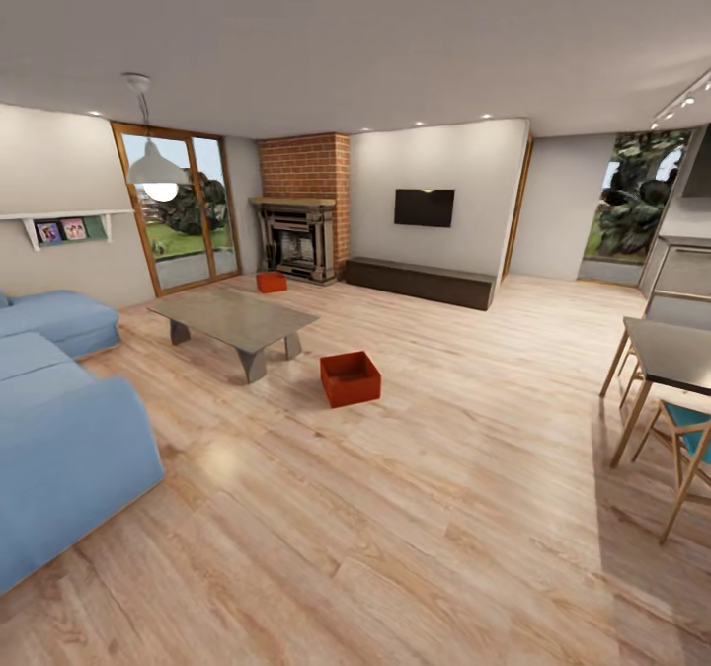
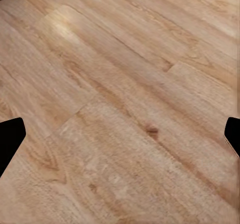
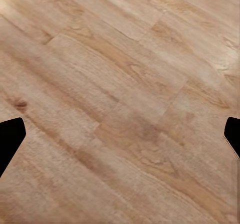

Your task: Move the two storage containers from the living room to the garage. In the garage, place one container on the floor and stack the other container on top of it (either order is fine).

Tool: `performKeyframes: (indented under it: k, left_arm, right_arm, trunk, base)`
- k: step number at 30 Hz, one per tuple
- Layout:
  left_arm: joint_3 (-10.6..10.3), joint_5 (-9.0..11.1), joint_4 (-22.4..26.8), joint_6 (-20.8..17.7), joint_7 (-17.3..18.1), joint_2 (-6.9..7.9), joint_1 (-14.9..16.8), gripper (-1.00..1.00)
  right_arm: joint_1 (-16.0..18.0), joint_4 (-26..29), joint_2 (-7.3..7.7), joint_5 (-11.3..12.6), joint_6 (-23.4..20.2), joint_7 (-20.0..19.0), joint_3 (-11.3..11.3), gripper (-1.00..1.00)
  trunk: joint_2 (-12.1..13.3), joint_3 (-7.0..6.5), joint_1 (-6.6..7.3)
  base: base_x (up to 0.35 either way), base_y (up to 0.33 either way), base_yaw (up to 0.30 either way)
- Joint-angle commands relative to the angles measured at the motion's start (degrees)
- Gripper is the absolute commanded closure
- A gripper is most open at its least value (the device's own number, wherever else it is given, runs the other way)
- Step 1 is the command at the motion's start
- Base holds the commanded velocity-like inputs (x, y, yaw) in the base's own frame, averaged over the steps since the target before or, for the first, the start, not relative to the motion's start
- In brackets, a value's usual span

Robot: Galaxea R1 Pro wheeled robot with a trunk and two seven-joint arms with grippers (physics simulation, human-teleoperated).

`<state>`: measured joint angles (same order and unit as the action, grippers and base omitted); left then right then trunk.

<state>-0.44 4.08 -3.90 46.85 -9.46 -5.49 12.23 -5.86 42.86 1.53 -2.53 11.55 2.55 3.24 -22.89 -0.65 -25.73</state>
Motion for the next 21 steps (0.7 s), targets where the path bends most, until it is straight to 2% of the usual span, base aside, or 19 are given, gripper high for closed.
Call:
performKeyframes:
  k: [1,8,13,21]
  left_arm:
    - [-0.1,0.4,-0.2,0.3,0.1,-0.02,0.1,-1.0]
    - [-0.1,0.4,-0.2,0.3,0.1,-0.05,0.1,-1.0]
    - [-0.1,0.4,-0.2,0.3,0.1,-0.05,0.1,-1.0]
    - [-0.1,0.4,-0.2,0.3,0.1,-0.03,0.1,-1.0]
  right_arm:
    - [0.0,0.0,0.06,-0.3,0.0,0.3,0.2,-1.0]
    - [0.0,0.0,0.06,-0.2,0.0,0.3,0.2,-1.0]
    - [0.0,0.0,0.06,-0.3,0.0,0.3,0.2,-1.0]
    - [0.0,0.0,0.06,-0.2,0.0,0.3,0.2,-1.0]
  trunk:
    - [0.0,0.0,-0.05]
    - [0.0,0.0,-0.05]
    - [0.0,0.0,-0.05]
    - [0.0,0.0,-0.05]
  base:
    - [0.27,-0.22,0.007]
    - [0.267,-0.221,0.013]
    - [0.263,-0.224,0.191]
    - [0.263,-0.224,0.015]
